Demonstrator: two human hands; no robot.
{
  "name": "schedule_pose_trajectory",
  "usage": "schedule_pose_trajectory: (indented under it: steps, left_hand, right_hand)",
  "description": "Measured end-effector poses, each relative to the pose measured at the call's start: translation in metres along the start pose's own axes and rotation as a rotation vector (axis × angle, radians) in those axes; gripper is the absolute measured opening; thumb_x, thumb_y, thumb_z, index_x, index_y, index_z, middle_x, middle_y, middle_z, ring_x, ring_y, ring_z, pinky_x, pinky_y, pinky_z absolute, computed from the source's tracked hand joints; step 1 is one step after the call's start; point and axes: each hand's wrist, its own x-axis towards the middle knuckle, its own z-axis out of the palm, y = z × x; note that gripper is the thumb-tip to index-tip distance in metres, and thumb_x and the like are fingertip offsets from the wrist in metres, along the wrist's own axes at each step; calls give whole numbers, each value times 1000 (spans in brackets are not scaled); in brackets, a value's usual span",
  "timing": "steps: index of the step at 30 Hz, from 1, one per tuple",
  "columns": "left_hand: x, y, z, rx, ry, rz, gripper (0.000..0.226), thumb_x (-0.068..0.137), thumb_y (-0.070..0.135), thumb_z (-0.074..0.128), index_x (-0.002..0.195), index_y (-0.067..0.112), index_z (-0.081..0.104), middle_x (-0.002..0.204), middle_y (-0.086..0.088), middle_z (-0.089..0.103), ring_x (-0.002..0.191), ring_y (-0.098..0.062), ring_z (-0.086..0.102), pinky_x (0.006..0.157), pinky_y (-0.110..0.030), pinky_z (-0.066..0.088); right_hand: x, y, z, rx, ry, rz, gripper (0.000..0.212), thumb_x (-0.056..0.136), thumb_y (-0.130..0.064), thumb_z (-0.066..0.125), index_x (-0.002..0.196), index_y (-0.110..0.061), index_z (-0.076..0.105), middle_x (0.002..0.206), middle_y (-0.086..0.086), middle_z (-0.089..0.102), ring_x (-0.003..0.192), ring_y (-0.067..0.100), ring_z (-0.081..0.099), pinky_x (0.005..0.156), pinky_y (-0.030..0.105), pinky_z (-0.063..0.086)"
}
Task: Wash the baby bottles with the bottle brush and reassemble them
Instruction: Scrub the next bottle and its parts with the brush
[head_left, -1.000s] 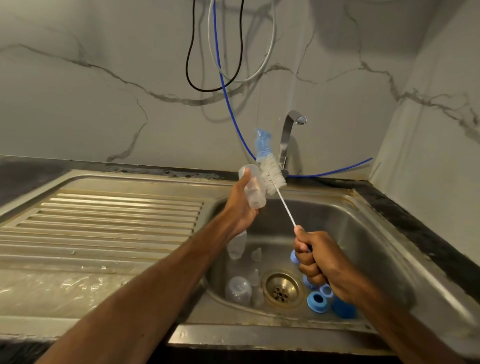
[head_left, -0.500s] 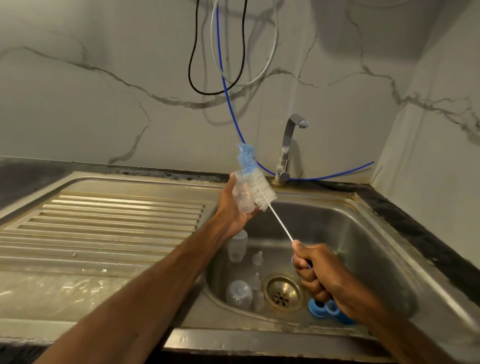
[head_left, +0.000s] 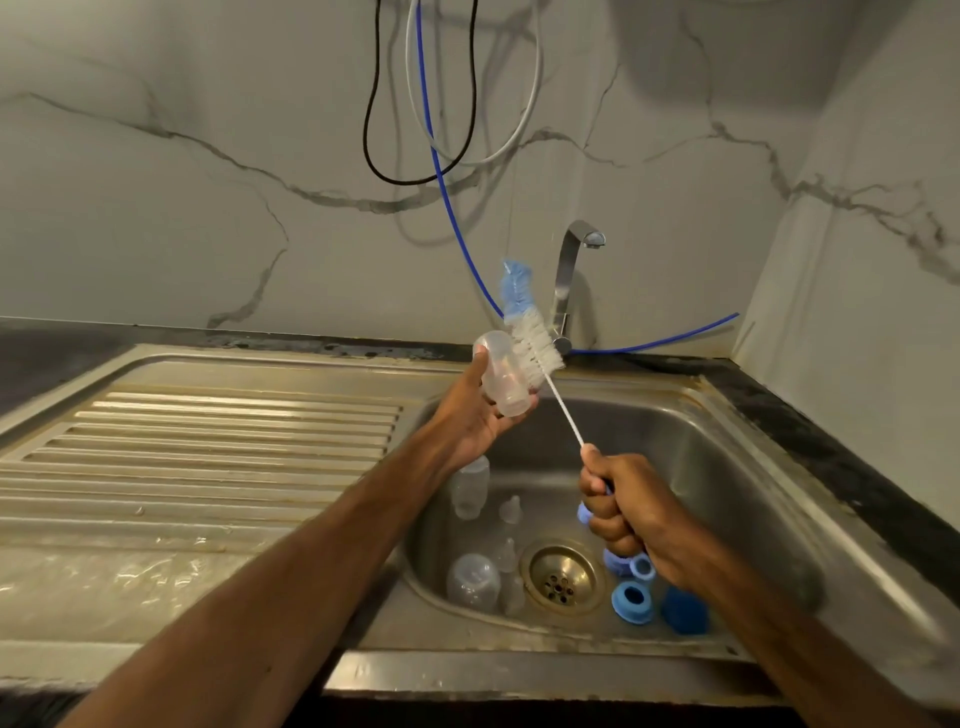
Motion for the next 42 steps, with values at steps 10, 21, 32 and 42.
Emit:
schedule_pose_trajectory:
  steps: [10,21,32,42]
  left_hand:
    - [0,-6,6,83,-93,-19,59,100,44,59,147,11,46,132,-21,63,103,-28,69,87,-43,60]
    - [6,-12,-13,813,-23,286,67,89,21,77,143,21,37,135,-9,58,117,-27,63,94,-50,58]
    - [11,-4,-32,1178,59,559,71,88,23,79,147,24,39,132,-3,57,119,-22,60,90,-30,52]
    - [2,-26,-4,1356,-25,578,80,85,19,83,152,17,39,149,-8,51,132,-23,51,103,-28,41]
  right_hand:
    - [4,0,-5,51,7,24,52,109,-40,36,61,-20,36,51,-4,24,38,7,17,39,15,12]
    - [0,-2,-13,-35,37,-16,51,108,-39,38,61,-20,39,52,-3,27,39,8,18,40,16,12]
    - [-13,0,-19,-111,1,-43,50,107,-40,40,62,-20,40,53,-2,27,40,9,17,40,16,14]
    - [-6,-2,-19,-94,71,-43,50,107,-42,39,63,-19,41,53,-2,28,41,10,19,40,17,15]
